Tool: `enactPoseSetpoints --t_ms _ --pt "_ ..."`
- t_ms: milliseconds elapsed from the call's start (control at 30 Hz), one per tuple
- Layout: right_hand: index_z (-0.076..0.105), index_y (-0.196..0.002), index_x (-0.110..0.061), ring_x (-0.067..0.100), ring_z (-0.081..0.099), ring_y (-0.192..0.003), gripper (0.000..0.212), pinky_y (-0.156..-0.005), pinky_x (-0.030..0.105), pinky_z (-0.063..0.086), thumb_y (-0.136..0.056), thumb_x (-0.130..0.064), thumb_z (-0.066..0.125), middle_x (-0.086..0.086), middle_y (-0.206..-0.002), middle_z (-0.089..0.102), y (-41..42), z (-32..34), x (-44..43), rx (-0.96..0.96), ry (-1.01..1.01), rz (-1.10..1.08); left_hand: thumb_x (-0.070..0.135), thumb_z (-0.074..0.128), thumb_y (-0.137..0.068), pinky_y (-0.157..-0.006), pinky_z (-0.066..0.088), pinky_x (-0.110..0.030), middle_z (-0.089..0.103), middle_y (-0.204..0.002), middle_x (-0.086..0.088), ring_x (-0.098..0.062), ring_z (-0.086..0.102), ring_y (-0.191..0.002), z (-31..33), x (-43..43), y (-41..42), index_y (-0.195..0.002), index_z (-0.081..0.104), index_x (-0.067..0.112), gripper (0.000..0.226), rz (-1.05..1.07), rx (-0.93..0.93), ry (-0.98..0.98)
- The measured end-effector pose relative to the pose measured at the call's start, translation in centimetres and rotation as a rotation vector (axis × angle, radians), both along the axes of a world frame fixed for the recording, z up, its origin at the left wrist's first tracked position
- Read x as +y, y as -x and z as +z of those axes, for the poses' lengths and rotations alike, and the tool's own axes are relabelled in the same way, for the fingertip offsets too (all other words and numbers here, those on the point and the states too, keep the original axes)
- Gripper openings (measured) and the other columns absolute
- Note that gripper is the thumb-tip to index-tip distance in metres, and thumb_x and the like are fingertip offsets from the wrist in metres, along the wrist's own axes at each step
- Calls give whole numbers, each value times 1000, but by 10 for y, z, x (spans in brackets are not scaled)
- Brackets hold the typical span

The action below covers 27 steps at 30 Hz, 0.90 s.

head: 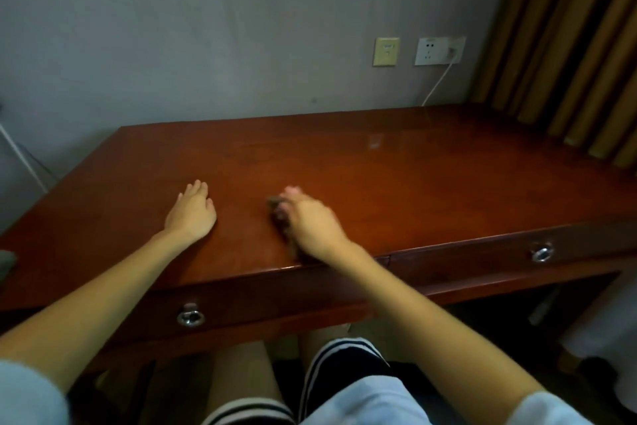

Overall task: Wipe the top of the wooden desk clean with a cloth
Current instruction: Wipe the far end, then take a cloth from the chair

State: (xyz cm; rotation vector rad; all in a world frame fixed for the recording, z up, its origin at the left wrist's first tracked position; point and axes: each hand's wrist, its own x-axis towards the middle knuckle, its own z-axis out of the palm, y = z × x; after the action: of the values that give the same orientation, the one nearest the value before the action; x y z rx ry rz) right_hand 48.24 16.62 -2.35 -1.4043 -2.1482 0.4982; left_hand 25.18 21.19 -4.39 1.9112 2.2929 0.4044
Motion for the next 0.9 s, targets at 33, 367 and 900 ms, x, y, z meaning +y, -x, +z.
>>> enactPoseSetpoints --t_ms 33,367,900 --pt "49 -137 -16 18 31 -141 38 -111 27 25 -102 -23 35 5 -150 38 -25 5 1 43 -49 -81 20 25 -105 -120 6 -33 8 -160 -10 -21 6 -148 0 -5 3 -152 15 3 51 -18 0 3" --pt "30 -148 -10 24 9 -148 52 -120 35 8 -102 -35 28 13 -158 18 -98 -29 -17 -234 -87 -454 25 22 -104 -120 7 -33 10 -160 -9 -21 9 -148 -1 -34 5 -152 15 3 53 6 80 14" --pt "26 -148 -5 23 11 -147 51 -119 32 7 -103 -28 32 15 -157 18 178 -21 -45 -267 -174 414 15 32 -102 -119 8 -29 14 -159 -10 -21 9 -148 3 -85 106 -151 21 4 50 105 74 -129"
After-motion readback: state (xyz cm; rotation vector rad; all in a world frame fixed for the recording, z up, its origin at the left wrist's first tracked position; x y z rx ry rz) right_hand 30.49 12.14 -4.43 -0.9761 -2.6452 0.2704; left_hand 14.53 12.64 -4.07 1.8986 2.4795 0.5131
